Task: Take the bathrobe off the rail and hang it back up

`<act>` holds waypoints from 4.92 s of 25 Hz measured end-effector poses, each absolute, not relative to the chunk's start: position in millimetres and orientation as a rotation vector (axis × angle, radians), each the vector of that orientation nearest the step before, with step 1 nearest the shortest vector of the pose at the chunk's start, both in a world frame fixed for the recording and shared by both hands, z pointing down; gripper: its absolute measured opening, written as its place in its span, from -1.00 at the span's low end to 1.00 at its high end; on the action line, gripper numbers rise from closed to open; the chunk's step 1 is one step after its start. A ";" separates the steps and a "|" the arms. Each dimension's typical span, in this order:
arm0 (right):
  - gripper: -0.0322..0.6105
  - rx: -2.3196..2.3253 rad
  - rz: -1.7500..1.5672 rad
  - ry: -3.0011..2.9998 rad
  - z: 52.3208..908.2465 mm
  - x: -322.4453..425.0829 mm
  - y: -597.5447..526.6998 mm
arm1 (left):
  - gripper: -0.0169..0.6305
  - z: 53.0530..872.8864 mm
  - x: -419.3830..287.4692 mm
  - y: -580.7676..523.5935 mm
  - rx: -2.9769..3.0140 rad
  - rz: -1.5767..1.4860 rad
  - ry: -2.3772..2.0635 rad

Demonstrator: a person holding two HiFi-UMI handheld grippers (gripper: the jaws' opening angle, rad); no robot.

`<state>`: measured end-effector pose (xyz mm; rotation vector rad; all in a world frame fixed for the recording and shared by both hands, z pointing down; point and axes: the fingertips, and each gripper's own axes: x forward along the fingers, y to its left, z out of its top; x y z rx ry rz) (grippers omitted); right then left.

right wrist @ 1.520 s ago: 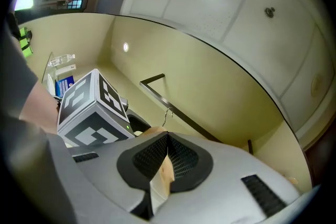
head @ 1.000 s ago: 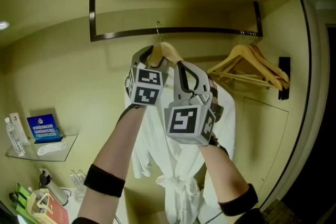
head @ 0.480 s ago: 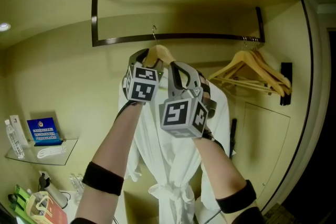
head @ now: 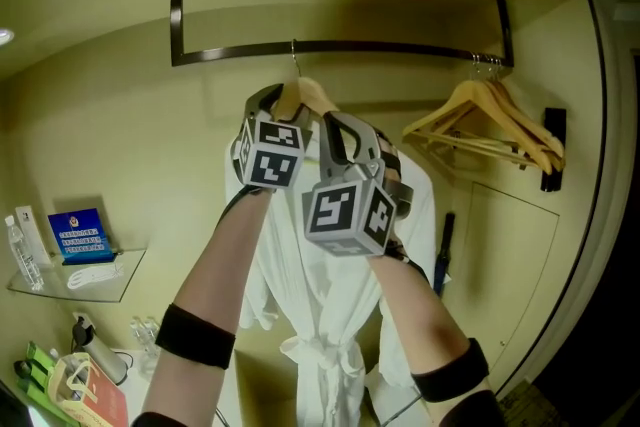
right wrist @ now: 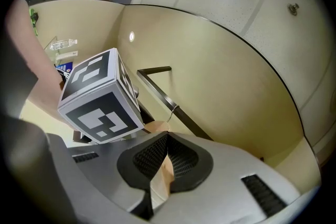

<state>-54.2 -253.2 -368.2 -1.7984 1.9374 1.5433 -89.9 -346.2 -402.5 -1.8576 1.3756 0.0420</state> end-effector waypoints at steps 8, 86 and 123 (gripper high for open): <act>-0.83 -1.816 1.542 1.937 -364.9 -57.0 -253.9 | -0.32 -396.2 -98.4 -343.8 -1.774 -0.011 1.380; -0.83 -1.546 -0.245 2.987 304.3 71.1 49.5 | -0.95 293.6 -223.8 138.6 -2.377 -0.282 2.312; -0.83 -1.551 -0.016 2.901 203.0 -70.0 -116.2 | -0.48 186.2 -242.7 -117.5 -2.503 -0.172 1.787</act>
